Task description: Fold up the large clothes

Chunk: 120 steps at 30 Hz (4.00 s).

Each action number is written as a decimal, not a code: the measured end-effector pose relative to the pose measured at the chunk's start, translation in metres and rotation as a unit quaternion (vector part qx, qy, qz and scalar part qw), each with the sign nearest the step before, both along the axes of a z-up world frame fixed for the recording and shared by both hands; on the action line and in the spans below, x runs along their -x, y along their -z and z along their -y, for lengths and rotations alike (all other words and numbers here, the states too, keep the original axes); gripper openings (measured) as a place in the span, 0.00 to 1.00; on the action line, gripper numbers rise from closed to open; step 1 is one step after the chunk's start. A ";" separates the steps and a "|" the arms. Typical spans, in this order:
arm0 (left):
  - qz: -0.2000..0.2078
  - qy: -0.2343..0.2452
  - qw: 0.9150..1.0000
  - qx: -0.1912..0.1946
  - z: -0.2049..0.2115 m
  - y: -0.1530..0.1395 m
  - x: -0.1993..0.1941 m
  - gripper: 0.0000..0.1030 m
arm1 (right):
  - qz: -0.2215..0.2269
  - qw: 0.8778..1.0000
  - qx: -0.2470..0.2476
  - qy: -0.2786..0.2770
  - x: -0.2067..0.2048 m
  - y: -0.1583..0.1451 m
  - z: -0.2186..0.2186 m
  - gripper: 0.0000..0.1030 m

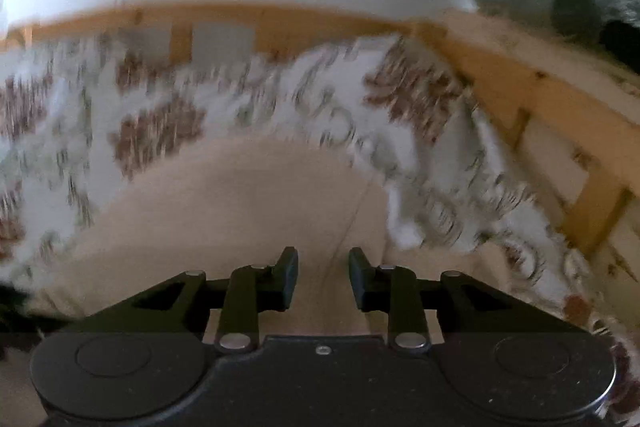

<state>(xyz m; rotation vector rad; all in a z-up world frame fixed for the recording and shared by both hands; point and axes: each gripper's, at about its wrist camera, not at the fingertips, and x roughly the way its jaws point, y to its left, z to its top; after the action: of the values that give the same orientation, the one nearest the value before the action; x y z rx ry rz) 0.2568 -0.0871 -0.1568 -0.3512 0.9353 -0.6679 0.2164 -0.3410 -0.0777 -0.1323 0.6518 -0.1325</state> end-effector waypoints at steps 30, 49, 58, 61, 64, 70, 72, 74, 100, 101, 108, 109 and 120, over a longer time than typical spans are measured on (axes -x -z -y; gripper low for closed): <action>-0.017 0.003 1.000 0.005 0.001 0.001 -0.003 0.96 | -0.047 0.968 -0.165 0.183 0.083 -0.026 0.062 0.32; -0.015 0.002 1.000 0.006 0.000 0.001 -0.001 0.96 | -0.041 0.972 -0.124 0.194 0.065 -0.012 0.068 0.00; -0.014 0.002 1.000 0.006 0.000 0.002 -0.001 0.96 | -0.033 0.978 -0.093 0.186 0.065 -0.021 0.061 0.11; -0.014 0.002 1.000 0.006 0.000 0.002 -0.001 0.96 | -0.026 0.972 -0.128 0.194 0.078 -0.024 0.069 0.31; -0.014 0.002 1.000 0.005 -0.001 0.002 -0.001 0.96 | -0.043 0.968 -0.140 0.202 0.076 -0.017 0.073 0.32; -0.013 0.001 1.000 0.005 -0.001 0.002 -0.001 0.96 | -0.058 0.970 -0.126 0.202 0.062 -0.007 0.071 0.34; -0.014 0.001 1.000 0.005 -0.001 0.001 -0.001 0.97 | -0.062 0.971 -0.117 0.199 0.061 -0.005 0.070 0.32; -0.013 0.001 1.000 0.004 0.000 0.001 -0.001 0.97 | -0.062 0.971 -0.116 0.201 0.064 -0.008 0.071 0.30; -0.003 0.004 1.000 0.007 0.001 -0.001 0.001 0.98 | -0.014 0.991 -0.021 0.135 0.056 -0.020 0.035 0.13; 0.000 0.006 1.000 0.010 0.002 -0.002 0.001 0.98 | 0.007 0.993 0.010 0.120 0.058 -0.026 0.027 0.12; 0.009 0.020 1.000 -0.003 0.005 -0.007 -0.007 0.99 | -0.013 0.993 0.065 0.096 0.031 -0.003 0.038 0.12; 0.006 0.014 1.000 0.001 0.001 -0.007 -0.010 0.99 | -0.022 0.993 0.062 0.100 0.027 0.002 0.041 0.12; -0.034 0.002 0.998 0.060 -0.015 0.012 -0.030 1.00 | -0.010 0.992 -0.015 0.128 0.036 -0.009 0.053 0.17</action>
<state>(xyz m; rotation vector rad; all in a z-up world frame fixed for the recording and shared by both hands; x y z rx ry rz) 0.2870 -0.0721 -0.1692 -0.4812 0.9636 -0.7211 0.1800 -0.3940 -0.0683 -0.0210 0.6885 -0.3684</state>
